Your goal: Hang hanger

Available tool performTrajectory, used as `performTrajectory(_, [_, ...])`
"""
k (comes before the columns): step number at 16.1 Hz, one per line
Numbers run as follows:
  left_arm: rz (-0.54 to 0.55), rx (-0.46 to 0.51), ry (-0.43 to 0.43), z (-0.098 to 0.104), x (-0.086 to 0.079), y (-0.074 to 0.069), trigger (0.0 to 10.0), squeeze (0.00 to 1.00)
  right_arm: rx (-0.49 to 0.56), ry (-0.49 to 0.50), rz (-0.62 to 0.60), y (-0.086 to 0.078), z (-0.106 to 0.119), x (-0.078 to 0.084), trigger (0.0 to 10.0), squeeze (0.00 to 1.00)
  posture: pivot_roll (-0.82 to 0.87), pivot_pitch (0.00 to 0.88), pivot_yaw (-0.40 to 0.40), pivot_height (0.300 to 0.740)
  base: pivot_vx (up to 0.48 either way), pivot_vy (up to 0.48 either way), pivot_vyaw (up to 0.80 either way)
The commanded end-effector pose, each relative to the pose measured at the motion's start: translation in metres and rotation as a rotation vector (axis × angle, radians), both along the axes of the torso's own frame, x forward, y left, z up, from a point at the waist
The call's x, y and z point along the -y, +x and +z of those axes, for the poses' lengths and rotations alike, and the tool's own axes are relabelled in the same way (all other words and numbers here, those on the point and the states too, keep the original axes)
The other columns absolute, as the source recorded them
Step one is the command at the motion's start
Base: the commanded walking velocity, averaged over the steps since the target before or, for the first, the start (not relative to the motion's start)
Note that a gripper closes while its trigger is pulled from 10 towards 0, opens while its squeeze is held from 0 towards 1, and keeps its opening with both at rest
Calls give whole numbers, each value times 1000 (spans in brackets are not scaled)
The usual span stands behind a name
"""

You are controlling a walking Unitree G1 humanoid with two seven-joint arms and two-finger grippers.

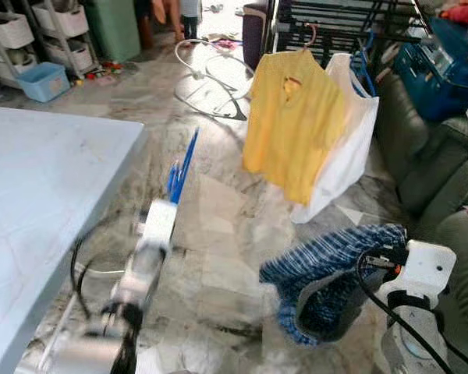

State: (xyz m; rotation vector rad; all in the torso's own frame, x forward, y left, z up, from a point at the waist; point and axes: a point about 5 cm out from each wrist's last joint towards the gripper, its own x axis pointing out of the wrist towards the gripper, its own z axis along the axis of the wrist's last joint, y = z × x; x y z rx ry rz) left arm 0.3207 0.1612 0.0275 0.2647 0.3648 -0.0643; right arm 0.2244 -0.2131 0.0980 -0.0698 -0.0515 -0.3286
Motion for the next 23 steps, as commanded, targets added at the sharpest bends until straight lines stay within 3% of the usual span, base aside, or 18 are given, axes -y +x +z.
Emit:
performTrajectory(1, [-29, 68, 33, 6, 6, 2, 10000, 0, 27, 5, -15, -3, 5, 2, 10000, 0, 80, 0, -50, 740, 0, 0, 0])
performTrajectory(5, [-45, 76, 22, 10, 15, 5, 10000, 0, 15, 34, 0, -7, 3, -10, 10000, 0, 58, 0, -26, 740, 0, 0, 597])
performTrajectory(8, [-149, 106, -6, 18, 33, 9, 10000, 0, 15, 28, 2, -6, 2, -17, 10000, 0, 39, 0, -20, 740, 0, 0, 794])
performTrajectory(11, [-149, 119, -57, 22, 51, 12, 10000, 0, 13, 22, 49, 5, 3, -22, 10000, 0, 71, 0, -49, 740, 0, -244, 517])
performTrajectory(16, [-142, 120, -91, 26, 60, 15, 10000, 0, 48, -2, 111, 18, 15, -26, 10000, 0, 68, 0, -72, 740, 0, -265, 0])
performTrajectory(20, [-128, 131, -75, 28, 56, 16, 10000, 0, 78, 51, 187, 24, 21, -38, 10000, 0, 100, 0, -79, 740, 0, -277, 589])
performTrajectory(23, [-83, 131, -46, 30, 42, 19, 10000, 0, 94, 96, 242, 29, 22, -52, 10000, 0, 126, 9, -77, 740, 0, -260, 731])
